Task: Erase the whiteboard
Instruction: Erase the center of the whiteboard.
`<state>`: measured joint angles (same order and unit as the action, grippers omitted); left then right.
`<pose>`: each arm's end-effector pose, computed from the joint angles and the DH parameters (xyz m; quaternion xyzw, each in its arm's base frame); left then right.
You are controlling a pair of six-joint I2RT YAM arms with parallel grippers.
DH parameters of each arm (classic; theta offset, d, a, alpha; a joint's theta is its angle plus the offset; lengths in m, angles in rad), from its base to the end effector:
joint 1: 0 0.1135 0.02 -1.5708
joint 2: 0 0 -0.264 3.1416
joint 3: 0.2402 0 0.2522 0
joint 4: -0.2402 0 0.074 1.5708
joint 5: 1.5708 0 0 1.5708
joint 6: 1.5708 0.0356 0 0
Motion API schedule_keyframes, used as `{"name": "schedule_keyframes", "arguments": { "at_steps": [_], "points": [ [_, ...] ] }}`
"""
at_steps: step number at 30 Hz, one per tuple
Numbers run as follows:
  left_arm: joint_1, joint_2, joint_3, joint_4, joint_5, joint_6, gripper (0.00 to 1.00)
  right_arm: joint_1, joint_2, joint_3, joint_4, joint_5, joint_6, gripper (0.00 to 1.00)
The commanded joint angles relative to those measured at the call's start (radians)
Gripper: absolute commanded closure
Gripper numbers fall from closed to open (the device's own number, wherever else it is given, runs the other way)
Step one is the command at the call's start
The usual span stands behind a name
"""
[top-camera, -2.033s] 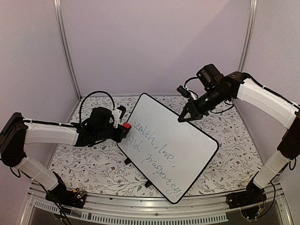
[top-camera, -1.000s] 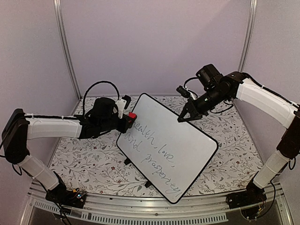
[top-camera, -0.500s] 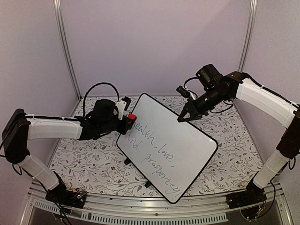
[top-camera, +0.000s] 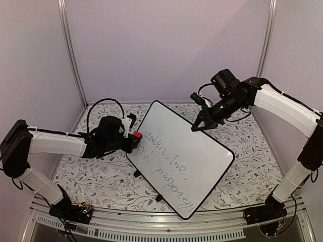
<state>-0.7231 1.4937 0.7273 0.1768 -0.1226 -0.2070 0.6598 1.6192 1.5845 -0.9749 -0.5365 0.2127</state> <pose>0.2343 -0.2010 0.1893 0.1968 0.8586 -0.1626 0.4446 0.2538 0.2199 0.3401 -0.2770 0.8872 0.3437 0.1344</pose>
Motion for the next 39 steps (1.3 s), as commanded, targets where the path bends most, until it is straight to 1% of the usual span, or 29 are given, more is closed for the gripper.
{"name": "schedule_keyframes", "arguments": {
  "at_steps": [1,7,13,18,24,28,39],
  "points": [
    [-0.018,-0.025,-0.037,-0.019,0.031,-0.011,1.0,0.01,-0.002,0.032,0.045,-0.028,-0.047,1.0],
    [-0.038,-0.045,-0.025,0.009,0.045,0.008,1.0,0.01,-0.002,0.032,0.045,-0.028,-0.047,1.0],
    [-0.049,-0.005,0.051,-0.01,0.032,0.034,1.0,0.009,-0.004,0.031,0.045,-0.029,-0.047,1.0],
    [-0.049,0.035,0.107,-0.031,-0.006,0.056,1.0,0.01,-0.004,0.028,0.044,-0.029,-0.047,1.0],
    [-0.047,0.061,0.145,-0.049,-0.023,0.071,1.0,0.01,-0.004,0.028,0.047,-0.031,-0.047,1.0],
    [-0.047,0.064,0.129,-0.049,-0.027,0.064,1.0,0.011,-0.004,0.026,0.046,-0.031,-0.047,1.0],
    [-0.049,0.026,0.012,-0.018,-0.026,0.021,1.0,0.01,0.001,0.028,0.046,-0.033,-0.047,1.0]
  ]
}}
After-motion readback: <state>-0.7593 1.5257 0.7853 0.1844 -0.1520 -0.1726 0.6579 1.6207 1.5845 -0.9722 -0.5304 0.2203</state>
